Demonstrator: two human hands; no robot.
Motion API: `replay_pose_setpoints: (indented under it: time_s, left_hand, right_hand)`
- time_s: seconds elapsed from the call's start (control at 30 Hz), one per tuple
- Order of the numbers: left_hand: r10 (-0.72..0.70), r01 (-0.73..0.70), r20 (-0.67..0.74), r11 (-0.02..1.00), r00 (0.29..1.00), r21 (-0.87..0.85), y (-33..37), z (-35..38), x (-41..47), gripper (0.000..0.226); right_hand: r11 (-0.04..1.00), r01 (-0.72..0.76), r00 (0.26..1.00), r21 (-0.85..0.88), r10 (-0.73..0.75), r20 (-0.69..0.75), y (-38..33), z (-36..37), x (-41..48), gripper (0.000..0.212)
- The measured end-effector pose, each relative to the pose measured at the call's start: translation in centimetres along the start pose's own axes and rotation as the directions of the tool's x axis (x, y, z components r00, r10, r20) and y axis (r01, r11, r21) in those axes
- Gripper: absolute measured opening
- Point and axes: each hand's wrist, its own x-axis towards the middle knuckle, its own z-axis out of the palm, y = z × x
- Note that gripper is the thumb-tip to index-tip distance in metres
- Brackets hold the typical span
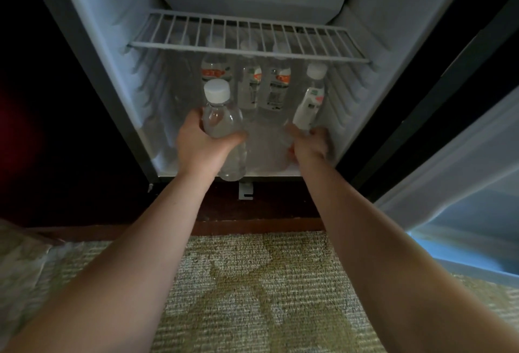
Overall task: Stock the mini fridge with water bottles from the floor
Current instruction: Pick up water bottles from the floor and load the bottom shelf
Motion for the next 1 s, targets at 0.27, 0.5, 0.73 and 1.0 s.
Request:
replay_pose_setpoints:
  time_s: [0.27,0.5,0.73,1.0]
  left_hand:
    - [0.005,-0.005,0.018,1.0,1.0,-0.01,-0.3,-0.3,0.8,0.054]
    - [0.017,-0.017,0.008,1.0,1.0,0.009,-0.5,-1.0,1.1,0.051]
    - [0.027,-0.028,0.027,1.0,0.999,0.01,-0.4,-1.3,1.0,0.051]
    - [-0.005,0.01,0.095,0.999,0.996,-0.052,0.4,-3.2,0.8,0.056]
  right_hand:
    - [0.999,0.0,0.999,-0.048,-0.002,-0.033,1.7,2.7,7.6,0.065]
    - [0.997,0.018,0.999,0.073,-0.021,0.037,-0.4,2.7,5.4,0.017]
    - [0.997,-0.001,0.985,0.075,-0.012,0.171,-1.9,0.7,2.0,0.037]
    - [0.977,-0.064,0.85,0.203,-0.053,0.523,-4.3,1.6,-8.0,0.025]
